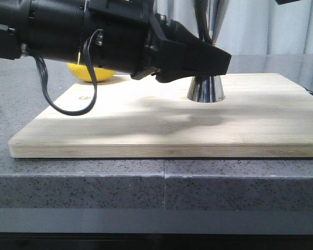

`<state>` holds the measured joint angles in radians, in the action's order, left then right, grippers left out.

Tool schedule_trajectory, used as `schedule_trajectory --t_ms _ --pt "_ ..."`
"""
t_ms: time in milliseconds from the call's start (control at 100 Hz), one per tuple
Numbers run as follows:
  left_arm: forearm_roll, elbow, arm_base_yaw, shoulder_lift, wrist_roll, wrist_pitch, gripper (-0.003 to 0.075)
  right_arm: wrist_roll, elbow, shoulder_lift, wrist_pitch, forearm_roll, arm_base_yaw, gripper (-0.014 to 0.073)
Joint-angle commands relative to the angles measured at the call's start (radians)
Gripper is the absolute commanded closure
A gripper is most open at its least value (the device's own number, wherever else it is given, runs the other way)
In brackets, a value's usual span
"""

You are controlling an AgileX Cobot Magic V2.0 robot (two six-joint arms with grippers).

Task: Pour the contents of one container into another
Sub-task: 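Tilt the beaker with the right gripper, pouring liquid into the jigger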

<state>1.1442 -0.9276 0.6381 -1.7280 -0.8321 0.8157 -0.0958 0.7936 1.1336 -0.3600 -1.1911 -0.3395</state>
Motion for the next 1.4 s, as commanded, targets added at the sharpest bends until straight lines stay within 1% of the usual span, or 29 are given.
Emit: schedule_trajectory --t_ms 0,200,280,490,650,1390 --pt "-0.045 -0.031 0.005 0.054 -0.009 0.070 0.0741 0.008 0.041 -0.028 -0.037 -0.004 0.000 0.0352" --pt "-0.045 -0.031 0.005 0.054 -0.009 0.070 0.0741 0.008 0.041 -0.028 -0.025 -0.033 0.000 0.0352" --pt "-0.045 -0.031 0.005 0.054 -0.009 0.070 0.0741 0.008 0.041 -0.028 -0.025 -0.067 0.000 0.0352" --pt "-0.045 -0.031 0.005 0.054 -0.009 0.070 0.0741 0.008 0.041 -0.028 -0.007 -0.076 0.000 0.0352" --pt "-0.045 -0.031 0.005 0.054 -0.009 0.070 0.0741 0.008 0.041 -0.028 -0.004 -0.109 0.000 0.0352" --pt "-0.045 -0.031 0.005 0.054 -0.009 0.070 0.0741 0.008 0.046 -0.028 0.014 -0.141 0.000 0.0352"
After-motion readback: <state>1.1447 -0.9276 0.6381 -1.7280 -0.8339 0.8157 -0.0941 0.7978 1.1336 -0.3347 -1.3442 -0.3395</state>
